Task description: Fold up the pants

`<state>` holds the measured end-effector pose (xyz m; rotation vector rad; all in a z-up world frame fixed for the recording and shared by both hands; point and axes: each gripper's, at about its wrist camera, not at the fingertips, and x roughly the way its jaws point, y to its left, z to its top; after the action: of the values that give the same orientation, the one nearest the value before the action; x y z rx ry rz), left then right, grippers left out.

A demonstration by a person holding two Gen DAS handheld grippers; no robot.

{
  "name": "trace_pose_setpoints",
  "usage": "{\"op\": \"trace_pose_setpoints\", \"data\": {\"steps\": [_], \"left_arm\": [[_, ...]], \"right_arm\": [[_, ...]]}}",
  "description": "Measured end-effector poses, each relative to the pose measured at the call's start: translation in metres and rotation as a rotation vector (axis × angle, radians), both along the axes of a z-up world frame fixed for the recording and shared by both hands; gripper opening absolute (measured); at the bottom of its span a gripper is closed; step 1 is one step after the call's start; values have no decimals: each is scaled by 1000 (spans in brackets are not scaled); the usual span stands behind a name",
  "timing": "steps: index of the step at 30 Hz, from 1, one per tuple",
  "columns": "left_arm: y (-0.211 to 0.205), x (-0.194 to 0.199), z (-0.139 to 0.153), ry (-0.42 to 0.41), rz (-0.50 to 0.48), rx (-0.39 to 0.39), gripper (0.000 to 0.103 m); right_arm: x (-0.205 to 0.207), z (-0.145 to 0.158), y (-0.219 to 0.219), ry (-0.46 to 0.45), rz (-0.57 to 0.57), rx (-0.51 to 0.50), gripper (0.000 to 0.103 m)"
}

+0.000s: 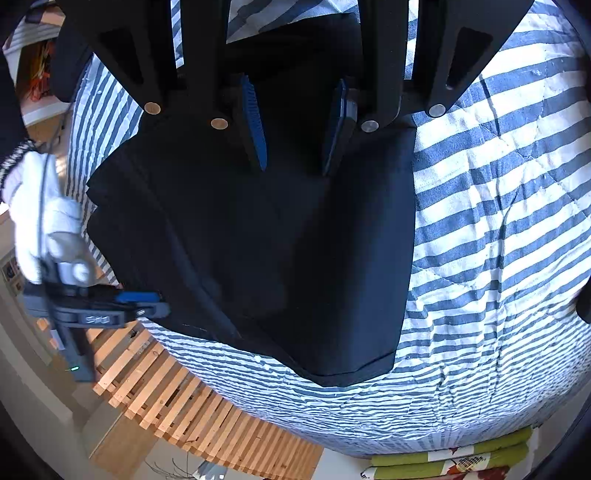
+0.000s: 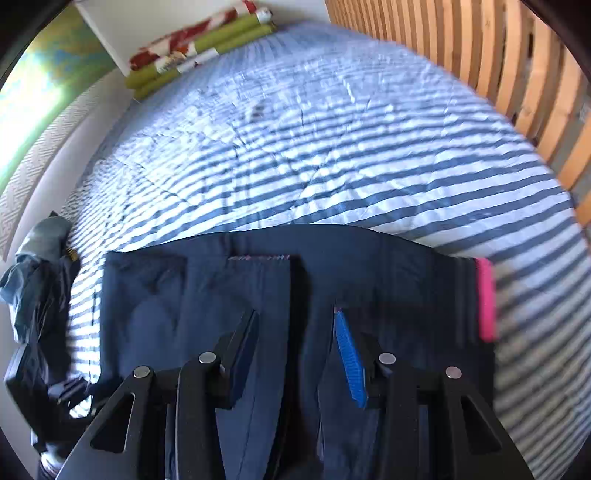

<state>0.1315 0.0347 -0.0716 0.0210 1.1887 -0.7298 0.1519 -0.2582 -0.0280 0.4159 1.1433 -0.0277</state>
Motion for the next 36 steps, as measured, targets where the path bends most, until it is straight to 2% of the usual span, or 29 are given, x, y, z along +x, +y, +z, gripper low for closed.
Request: {"op": "trace_pose_setpoints", "data": {"steps": [2, 5, 7, 9, 12, 14, 15, 17, 18, 19, 21, 24, 26, 29, 31, 34, 36], "left_arm": [[1, 0, 0, 0, -5, -6, 33], [3, -1, -1, -8, -8, -9, 34], [3, -3, -1, -16, -13, -9, 35], [4, -5, -1, -22, -16, -10, 38], [3, -10, 5, -22, -17, -4, 40], [10, -15, 17, -37, -4, -35, 41], [18, -18, 26, -55, 12, -66, 43], [32, -21, 37, -78, 47, -96, 45], [37, -20, 38, -76, 58, -107, 45], [40, -18, 36, -69, 61, -108, 45], [42, -15, 29, -63, 71, -79, 44], [41, -14, 14, -19, 62, -86, 41], [39, -15, 10, -26, 49, -81, 41], [37, -16, 6, -27, 34, -87, 41], [37, -16, 6, -20, 32, -95, 42], [38, -16, 4, -16, 13, -94, 43], [39, -15, 3, -17, 7, -96, 44]], "right_arm": [[5, -16, -2, 29, 0, 53, 40], [1, -19, -2, 1, -3, 80, 42], [1, -20, 1, 6, 15, 159, 19], [1, -16, 5, 12, -2, 114, 10], [-3, 5, 13, -35, -4, 39, 4], [-5, 18, 19, -58, -14, -96, 1], [-4, 21, 26, -44, -17, -238, 3], [1, 19, 28, -11, 11, -286, 8], [2, 22, 28, 3, 10, -271, 14], [1, 29, 29, -18, -2, -269, 16], [-3, 52, 46, -116, 18, -244, 16], [9, 61, 102, -148, 201, -165, 16], [25, 55, 144, -125, 304, -125, 16], [54, 36, 196, -60, 398, -57, 15], [65, 21, 216, -11, 458, -35, 15], [86, 4, 241, 13, 465, -163, 15], [107, -7, 238, 25, 406, -174, 15]]}}
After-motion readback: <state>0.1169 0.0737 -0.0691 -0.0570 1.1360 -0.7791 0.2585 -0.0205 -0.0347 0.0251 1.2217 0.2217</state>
